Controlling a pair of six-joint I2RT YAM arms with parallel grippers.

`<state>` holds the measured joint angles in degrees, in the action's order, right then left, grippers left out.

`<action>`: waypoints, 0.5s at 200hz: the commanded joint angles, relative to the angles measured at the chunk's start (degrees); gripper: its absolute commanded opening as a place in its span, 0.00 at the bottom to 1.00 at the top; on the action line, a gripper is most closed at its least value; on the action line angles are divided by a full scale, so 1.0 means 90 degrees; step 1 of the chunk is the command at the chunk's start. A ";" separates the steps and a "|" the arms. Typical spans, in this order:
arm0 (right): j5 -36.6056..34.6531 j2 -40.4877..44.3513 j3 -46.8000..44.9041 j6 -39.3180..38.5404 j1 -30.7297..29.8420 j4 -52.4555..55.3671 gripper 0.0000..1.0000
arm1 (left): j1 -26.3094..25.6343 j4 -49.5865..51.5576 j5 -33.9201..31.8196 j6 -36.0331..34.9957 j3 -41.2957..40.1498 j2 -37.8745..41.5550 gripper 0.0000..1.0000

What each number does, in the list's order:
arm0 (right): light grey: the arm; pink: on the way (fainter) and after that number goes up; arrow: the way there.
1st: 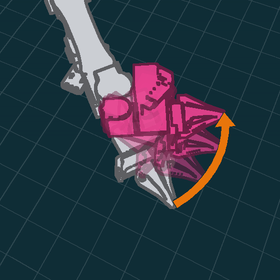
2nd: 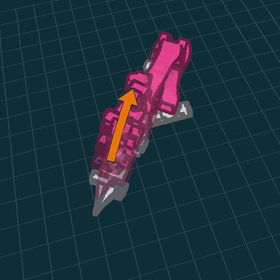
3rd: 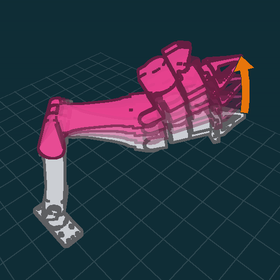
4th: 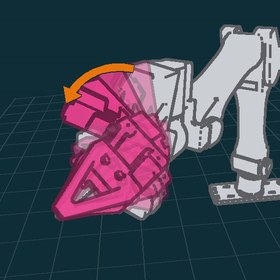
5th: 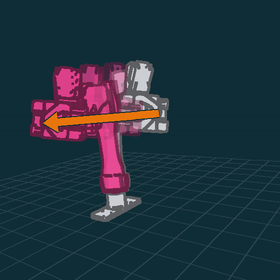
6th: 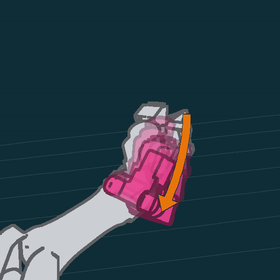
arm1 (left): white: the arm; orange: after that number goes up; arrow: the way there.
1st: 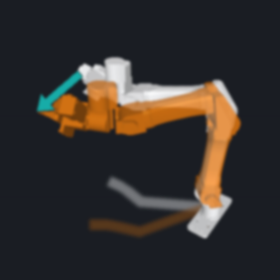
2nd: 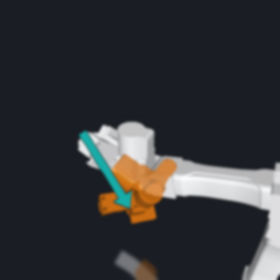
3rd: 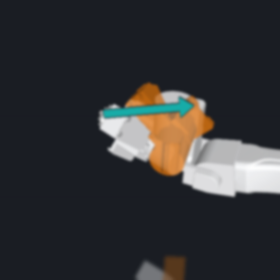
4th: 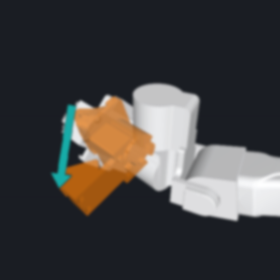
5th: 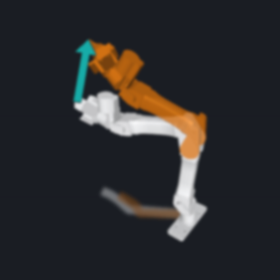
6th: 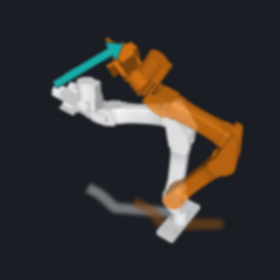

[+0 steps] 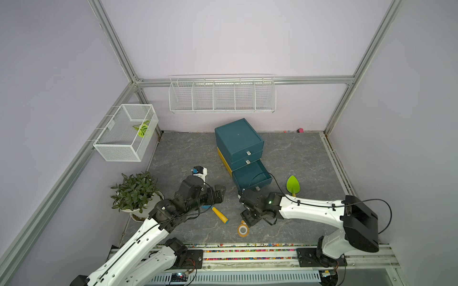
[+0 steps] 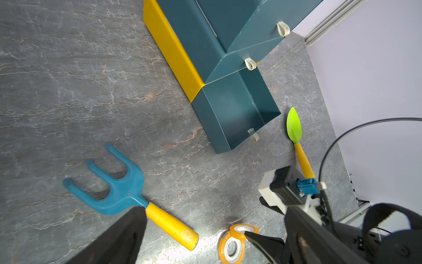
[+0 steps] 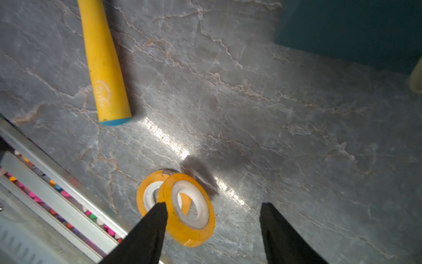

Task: Place the transparent tape into the drawer according to color
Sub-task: Pick up the tape at the center of the board.

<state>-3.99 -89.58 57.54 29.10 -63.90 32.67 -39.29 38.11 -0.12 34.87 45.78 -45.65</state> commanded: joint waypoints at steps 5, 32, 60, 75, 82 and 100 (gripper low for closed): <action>0.0345 0.0167 -0.0078 -0.0038 -0.0031 -0.0217 0.72 | -0.0024 0.0047 -0.0049 -0.0073 0.0016 0.0016 1.00; 0.0432 -0.0041 -0.0105 -0.0067 -0.0031 -0.0216 0.72 | -0.0029 0.0021 -0.0052 -0.0075 -0.0011 -0.0002 1.00; 0.0645 0.0101 -0.0287 -0.0101 -0.0075 -0.0474 0.71 | -0.0029 0.0024 -0.0046 -0.0065 -0.0034 -0.0004 1.00; 0.0800 0.0130 -0.0268 -0.0365 -0.0153 -0.0485 0.71 | -0.0027 -0.0005 -0.0029 -0.0062 -0.0056 -0.0016 1.00; 0.0881 0.0045 -0.0185 -0.0418 -0.0165 -0.0353 0.71 | -0.0023 -0.0015 -0.0034 -0.0055 -0.0054 -0.0018 1.00; 0.0874 -0.0186 -0.0068 -0.0472 -0.0329 -0.0153 0.72 | -0.0028 -0.0043 -0.0033 -0.0075 -0.0050 -0.0072 1.00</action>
<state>2.02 -89.19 56.05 27.18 -65.17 29.76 -39.29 38.06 -0.12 34.87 45.76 -45.82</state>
